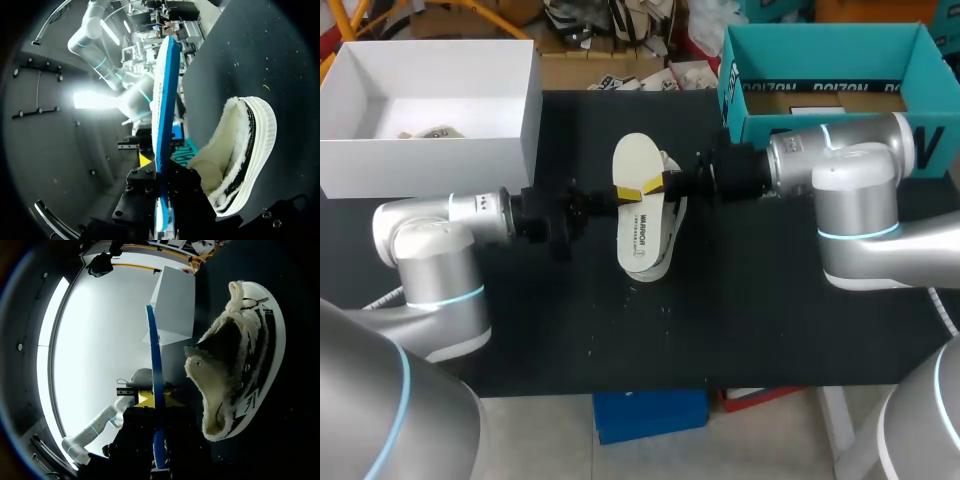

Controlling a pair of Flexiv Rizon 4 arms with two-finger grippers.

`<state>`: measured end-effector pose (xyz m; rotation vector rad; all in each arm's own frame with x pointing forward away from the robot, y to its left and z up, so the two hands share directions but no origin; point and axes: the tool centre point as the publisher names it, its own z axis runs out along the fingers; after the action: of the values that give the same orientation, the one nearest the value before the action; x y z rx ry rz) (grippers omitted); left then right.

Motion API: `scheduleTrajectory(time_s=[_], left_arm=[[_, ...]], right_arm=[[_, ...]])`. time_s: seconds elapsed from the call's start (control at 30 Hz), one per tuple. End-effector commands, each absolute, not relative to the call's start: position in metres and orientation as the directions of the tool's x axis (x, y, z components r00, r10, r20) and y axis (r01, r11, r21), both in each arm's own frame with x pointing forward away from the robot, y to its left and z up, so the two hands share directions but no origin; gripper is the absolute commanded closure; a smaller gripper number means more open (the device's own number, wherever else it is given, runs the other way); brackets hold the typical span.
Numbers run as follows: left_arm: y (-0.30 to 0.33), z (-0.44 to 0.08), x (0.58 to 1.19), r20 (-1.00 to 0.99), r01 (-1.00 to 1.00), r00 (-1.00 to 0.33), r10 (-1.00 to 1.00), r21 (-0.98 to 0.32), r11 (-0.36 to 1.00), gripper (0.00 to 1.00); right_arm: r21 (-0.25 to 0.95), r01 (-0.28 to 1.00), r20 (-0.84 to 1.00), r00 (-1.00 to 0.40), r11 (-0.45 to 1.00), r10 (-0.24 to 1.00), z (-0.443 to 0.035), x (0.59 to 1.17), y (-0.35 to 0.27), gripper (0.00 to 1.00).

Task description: Take the shoe out of the shoebox, open the shoe tongue, remove and reinsert the insole, then place the shoe into the shoebox

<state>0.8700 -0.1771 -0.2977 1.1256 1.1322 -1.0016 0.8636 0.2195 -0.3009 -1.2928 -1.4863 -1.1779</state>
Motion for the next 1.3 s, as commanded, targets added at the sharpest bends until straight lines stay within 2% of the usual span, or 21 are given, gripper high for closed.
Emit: scheduleTrajectory(time_s=[0.03,0.07,0.1,0.13,0.17,0.53,0.87,1.3], left_arm=[[-0.181,-0.299,0.872,-0.987,0.977,0.156,-0.033,0.15,0.155,1.0],[-0.181,-0.299,0.871,-0.987,0.977,0.157,-0.033,0.15,0.152,1.0],[-0.181,-0.298,0.87,-0.987,0.977,0.156,-0.032,0.15,0.15,1.0],[-0.18,-0.297,0.869,-0.988,0.979,0.151,-0.029,0.145,0.145,1.0],[-0.178,-0.296,0.867,-0.99,0.981,0.141,-0.018,0.137,0.139,1.0],[-0.145,-0.284,0.834,-0.99,0.991,0.014,0.14,0.033,0.13,1.0],[-0.122,-0.283,0.783,-0.962,0.993,-0.086,0.257,-0.063,0.096,1.0],[-0.111,-0.293,0.741,-0.934,0.99,-0.143,0.328,-0.139,0.036,1.0]], right_arm=[[0.131,0.991,0.965,-0.135,0.034,0.223,-0.301,0.862,0.221,1.0],[0.131,0.991,0.965,-0.135,0.034,0.223,-0.301,0.862,0.221,1.0],[0.131,0.991,0.965,-0.135,0.034,0.223,-0.301,0.862,0.221,0.95],[0.131,0.991,0.963,-0.133,0.024,0.234,-0.3,0.863,0.22,0.45],[0.135,0.991,0.961,-0.135,0.015,0.24,-0.297,0.863,0.218,0.0],[0.156,0.974,0.921,-0.083,-0.164,0.38,-0.262,0.848,0.185,0.0],[0.18,0.933,0.851,0.011,-0.311,0.525,-0.236,0.809,0.15,0.0],[0.18,0.875,0.822,0.117,-0.448,0.558,-0.233,0.758,0.118,0.0]])
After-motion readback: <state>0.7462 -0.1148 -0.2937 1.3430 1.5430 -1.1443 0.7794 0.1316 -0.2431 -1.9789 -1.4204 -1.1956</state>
